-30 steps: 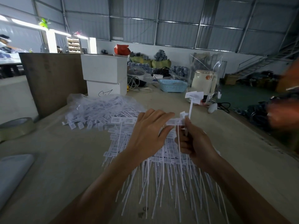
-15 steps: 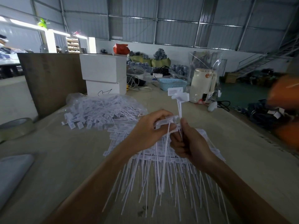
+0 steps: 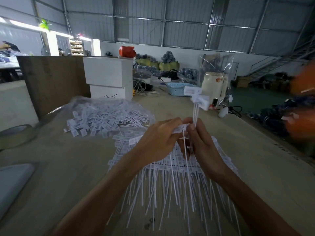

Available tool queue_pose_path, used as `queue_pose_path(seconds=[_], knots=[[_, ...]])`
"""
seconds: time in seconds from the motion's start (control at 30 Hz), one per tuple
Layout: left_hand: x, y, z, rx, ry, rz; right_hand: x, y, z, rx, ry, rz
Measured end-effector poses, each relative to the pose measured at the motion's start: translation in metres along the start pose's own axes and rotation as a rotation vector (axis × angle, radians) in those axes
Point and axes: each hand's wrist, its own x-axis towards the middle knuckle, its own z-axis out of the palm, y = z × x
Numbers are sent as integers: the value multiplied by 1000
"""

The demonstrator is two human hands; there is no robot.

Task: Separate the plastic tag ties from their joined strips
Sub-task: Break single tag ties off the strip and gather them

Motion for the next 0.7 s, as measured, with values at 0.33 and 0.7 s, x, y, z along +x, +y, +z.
queue_pose_path(seconds=[0.33,0.7], knots=[[3,-2,-8,28,-26,-24,4,-1,0,34,225,-22],[13,-7,-24,-111,78,-116,5,-1,-8,-89,-66,154]])
